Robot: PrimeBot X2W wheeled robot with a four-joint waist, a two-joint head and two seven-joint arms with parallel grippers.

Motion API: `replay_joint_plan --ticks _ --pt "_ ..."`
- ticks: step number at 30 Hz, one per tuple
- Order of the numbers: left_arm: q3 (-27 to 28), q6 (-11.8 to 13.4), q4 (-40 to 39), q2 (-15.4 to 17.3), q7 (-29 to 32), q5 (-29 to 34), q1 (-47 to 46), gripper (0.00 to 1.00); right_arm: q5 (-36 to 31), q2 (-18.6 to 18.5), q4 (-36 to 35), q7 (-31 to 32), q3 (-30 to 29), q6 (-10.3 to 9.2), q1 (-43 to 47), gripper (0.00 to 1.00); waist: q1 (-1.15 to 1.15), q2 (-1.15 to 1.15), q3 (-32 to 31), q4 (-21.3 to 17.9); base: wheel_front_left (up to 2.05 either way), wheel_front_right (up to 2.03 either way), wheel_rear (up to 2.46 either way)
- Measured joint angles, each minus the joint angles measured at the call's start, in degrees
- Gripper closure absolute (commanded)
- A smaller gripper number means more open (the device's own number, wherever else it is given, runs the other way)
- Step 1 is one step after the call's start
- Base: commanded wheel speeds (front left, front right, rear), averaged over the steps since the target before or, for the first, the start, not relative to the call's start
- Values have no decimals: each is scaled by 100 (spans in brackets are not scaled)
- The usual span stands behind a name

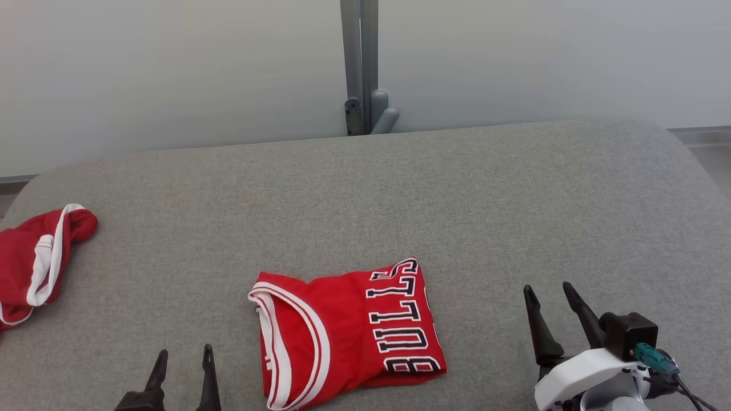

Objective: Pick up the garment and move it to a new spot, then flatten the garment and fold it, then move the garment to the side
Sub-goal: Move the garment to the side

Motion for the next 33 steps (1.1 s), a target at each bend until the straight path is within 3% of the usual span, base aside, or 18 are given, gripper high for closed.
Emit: replay_joint_plan --ticks 12,19,27,28,29,30,33 --pt "-308 -77 26 0 0 41 -165 0 575 80 600 0 715 -1 -366 0 0 0 259 308 0 0 0" --pt "-482 -94 49 0 0 103 -307 0 1475 102 1497 7 1423 0 -999 0 0 0 579 788 0 0 0" --pt "-501 -102 57 1 0 110 -402 0 1841 7 2542 168 1559 1 -1457 0 0 0 822 1238 0 0 0" --pt "-503 -102 57 1 0 110 -404 0 1908 16 2594 187 1570 5 -1505 13 0 0 846 1274 0 0 0" --pt "-503 -101 54 1 0 108 -405 0 1990 21 2621 200 1616 4 -1550 62 0 0 871 1304 0 0 0" --pt "-502 -97 49 1 0 100 -405 0 2056 21 2639 209 1656 4 -1580 100 0 0 894 1325 0 0 0" --pt "-492 -82 34 2 0 94 -400 0 2258 29 2648 177 1758 2 -1651 100 0 0 927 1325 0 0 0"
